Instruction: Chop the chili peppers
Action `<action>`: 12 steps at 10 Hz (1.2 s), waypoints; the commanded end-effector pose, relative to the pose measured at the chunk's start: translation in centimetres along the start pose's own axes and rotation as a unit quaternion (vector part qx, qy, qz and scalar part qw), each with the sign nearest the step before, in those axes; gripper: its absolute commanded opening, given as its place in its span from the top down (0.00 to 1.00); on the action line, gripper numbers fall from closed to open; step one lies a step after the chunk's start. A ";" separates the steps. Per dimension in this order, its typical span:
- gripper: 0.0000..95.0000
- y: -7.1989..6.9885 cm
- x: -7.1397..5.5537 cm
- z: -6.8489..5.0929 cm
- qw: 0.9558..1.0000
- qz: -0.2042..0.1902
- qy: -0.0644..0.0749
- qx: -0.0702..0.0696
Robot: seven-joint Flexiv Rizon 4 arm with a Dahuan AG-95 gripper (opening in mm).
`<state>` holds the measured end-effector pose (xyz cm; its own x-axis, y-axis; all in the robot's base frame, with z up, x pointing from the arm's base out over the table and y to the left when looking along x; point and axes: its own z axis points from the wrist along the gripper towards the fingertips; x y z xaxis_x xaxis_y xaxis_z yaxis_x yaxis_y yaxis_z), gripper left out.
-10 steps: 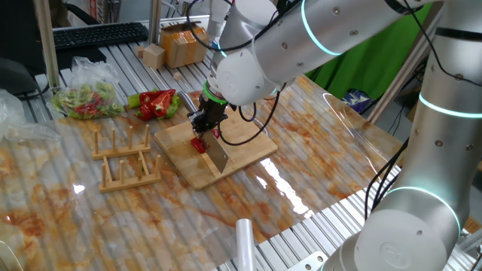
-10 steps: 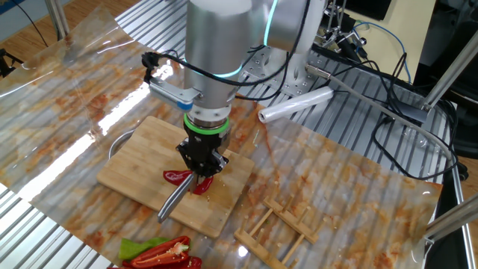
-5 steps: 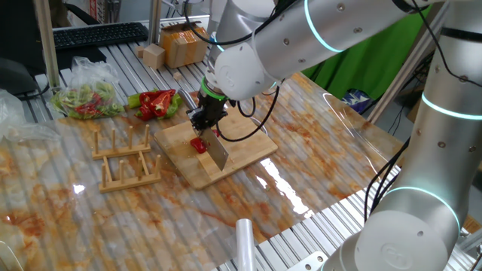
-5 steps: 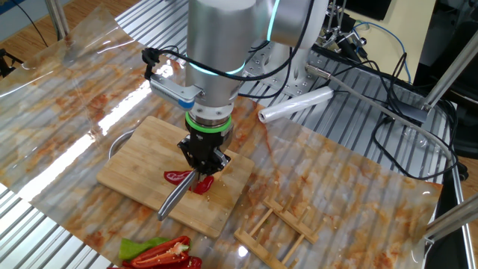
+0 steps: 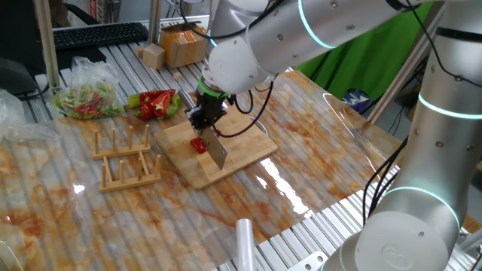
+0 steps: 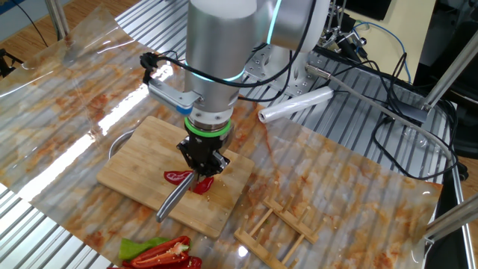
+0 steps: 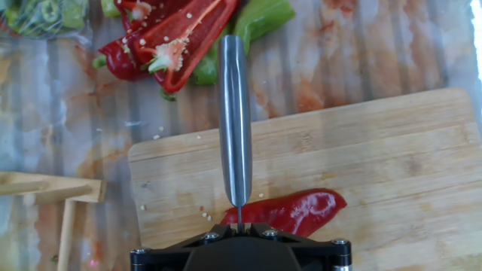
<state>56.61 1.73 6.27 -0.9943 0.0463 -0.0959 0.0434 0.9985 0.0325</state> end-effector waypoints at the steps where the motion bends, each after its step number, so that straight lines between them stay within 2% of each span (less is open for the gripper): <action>1: 1.00 0.0 -0.1 0.1 1.000 0.002 0.001 0.002; 9: 1.00 0.0 -0.1 0.1 1.000 0.001 0.004 0.006; 12: 1.00 0.0 -0.1 0.1 1.000 0.006 0.006 0.003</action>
<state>56.72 1.68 6.11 -0.9946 0.0594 -0.0856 0.0570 0.9979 0.0302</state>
